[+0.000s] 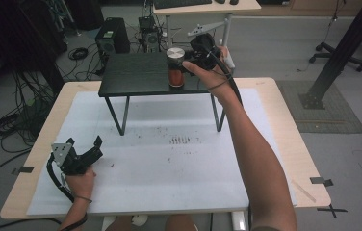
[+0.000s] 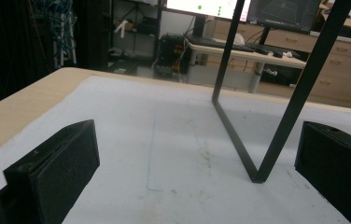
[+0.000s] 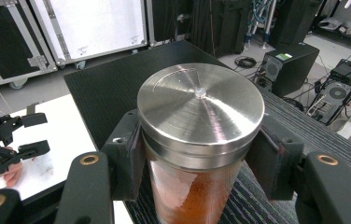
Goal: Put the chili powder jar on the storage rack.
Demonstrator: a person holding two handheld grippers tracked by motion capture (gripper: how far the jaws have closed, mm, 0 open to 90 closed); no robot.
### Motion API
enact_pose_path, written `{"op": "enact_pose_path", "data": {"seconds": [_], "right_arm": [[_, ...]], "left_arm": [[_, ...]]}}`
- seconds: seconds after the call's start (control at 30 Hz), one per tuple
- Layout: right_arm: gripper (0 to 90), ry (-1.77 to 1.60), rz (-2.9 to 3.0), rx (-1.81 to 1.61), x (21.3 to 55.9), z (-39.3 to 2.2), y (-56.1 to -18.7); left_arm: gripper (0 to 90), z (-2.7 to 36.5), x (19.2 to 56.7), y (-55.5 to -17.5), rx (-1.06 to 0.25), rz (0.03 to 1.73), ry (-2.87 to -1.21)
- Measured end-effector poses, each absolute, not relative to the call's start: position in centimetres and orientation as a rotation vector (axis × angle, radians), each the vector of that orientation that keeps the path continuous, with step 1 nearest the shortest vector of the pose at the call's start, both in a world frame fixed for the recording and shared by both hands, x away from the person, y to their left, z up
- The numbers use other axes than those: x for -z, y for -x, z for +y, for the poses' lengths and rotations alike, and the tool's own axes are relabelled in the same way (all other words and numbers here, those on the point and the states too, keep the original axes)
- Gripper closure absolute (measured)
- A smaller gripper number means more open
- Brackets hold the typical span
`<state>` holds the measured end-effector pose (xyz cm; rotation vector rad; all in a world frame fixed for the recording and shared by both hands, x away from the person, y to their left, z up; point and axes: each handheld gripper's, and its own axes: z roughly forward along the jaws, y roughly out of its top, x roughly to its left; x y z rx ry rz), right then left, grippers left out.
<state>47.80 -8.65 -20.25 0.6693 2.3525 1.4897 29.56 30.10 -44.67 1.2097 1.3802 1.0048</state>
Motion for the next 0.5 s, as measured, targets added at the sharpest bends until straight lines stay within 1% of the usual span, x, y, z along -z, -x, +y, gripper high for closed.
{"op": "enact_pose_path", "data": {"seconds": [0.5], "right_arm": [[43.0,-0.672,2.352,-1.494,20.29,-8.63,-47.84]], "left_arm": [[0.2,30.11,44.66,-29.56,-1.005,1.38,-1.21]]}}
